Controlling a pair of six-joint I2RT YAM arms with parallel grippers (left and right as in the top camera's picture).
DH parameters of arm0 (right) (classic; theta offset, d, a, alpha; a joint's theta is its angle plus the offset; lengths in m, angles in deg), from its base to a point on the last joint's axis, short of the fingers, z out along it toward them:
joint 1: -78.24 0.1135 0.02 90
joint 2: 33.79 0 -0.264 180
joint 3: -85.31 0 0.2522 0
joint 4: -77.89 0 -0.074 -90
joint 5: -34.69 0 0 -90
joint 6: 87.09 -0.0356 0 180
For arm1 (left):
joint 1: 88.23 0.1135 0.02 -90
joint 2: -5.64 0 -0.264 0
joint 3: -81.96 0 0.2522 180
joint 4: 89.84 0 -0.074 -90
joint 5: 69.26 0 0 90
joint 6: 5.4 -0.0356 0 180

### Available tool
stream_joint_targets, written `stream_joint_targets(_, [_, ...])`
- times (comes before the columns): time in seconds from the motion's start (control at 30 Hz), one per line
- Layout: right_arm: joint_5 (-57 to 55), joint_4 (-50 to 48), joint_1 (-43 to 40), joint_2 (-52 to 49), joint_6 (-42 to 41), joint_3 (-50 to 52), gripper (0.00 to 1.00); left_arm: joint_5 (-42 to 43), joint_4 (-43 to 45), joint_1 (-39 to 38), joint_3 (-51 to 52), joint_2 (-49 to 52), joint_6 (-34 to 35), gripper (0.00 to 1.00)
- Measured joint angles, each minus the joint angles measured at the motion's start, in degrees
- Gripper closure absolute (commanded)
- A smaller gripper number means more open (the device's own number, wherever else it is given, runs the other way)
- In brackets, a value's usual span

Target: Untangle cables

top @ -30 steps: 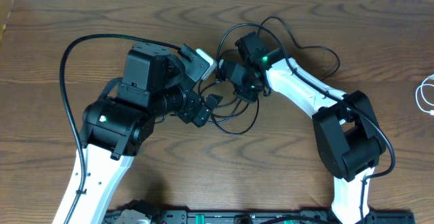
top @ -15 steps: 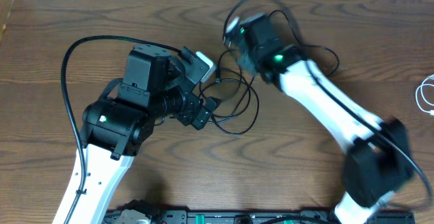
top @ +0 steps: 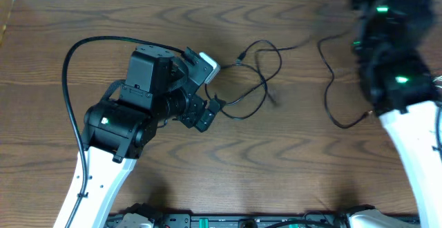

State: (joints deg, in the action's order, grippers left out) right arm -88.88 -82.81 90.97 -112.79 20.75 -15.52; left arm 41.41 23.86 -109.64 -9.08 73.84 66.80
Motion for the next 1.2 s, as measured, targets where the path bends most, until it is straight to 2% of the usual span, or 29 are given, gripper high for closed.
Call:
stream_joint_targets(0.23, [-8.35, 0.15, -11.63, 1.46, -8.96, 0.00, 0.99, 0.00, -0.20, 0.00, 0.00, 0.00, -0.02, 0.03])
stream_joint_targets(0.5, [-11.63, 3.74, -17.77, 1.51, -16.33, 0.00, 0.99, 0.00, -0.61, 0.00, 0.00, 0.00, -0.04, 0.03])
stream_joint_targets(0.87, [4.37, 9.18, -17.31, 1.53, -27.45, 0.00, 0.99, 0.02, -4.35, -0.02, 0.24, 2.21, -2.10, 0.07])
stream_joint_targets(0.97, [6.91, 9.42, -16.83, 1.53, -28.26, 0.00, 0.99, 0.94, -4.33, 0.00, 2.12, 6.05, -5.22, 0.07])
stream_joint_targets(1.2, [9.22, 13.20, -16.57, 1.53, -29.03, 0.00, 0.99, 10.43, -0.39, -0.07, 4.83, 20.24, -15.21, 0.07])
